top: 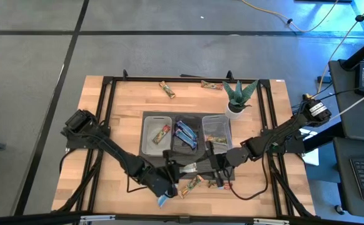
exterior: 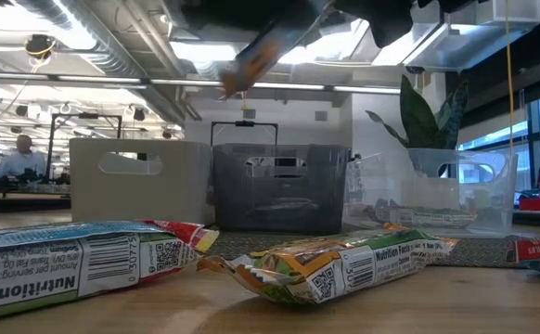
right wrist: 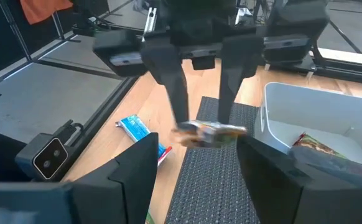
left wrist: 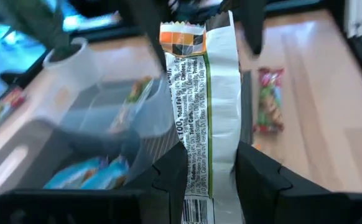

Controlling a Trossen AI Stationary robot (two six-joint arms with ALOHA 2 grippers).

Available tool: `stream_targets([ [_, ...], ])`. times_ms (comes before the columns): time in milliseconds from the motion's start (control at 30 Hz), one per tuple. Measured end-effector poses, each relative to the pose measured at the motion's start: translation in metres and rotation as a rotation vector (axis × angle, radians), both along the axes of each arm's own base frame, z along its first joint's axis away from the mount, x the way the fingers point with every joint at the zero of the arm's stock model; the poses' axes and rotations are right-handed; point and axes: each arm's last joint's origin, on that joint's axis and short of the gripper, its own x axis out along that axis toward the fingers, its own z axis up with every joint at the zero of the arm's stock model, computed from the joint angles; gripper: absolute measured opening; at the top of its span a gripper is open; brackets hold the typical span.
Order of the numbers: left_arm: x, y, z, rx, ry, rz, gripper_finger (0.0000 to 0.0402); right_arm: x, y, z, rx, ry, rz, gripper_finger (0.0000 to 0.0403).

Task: Pick and place Granola Bars by type
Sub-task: Put the orange granola bar into the transparent bin

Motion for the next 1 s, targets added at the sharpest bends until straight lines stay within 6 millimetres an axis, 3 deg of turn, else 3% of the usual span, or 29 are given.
stream_targets([
  [433,0.017,0.009,0.018,0.056,-0.144,-0.036,0.0105,0.002,0.000,0.004,-0.007,-0.046,0.004,0.0220],
  [767,0.019,0.013,0.019,0.059,-0.149,-0.027,0.0105,0.002,0.000,0.007,-0.011,-0.081,0.003,0.0219],
  [1000,0.019,0.014,0.018,0.065,-0.141,-0.029,0.0105,0.002,0.000,0.007,-0.012,-0.081,0.001,0.0171],
])
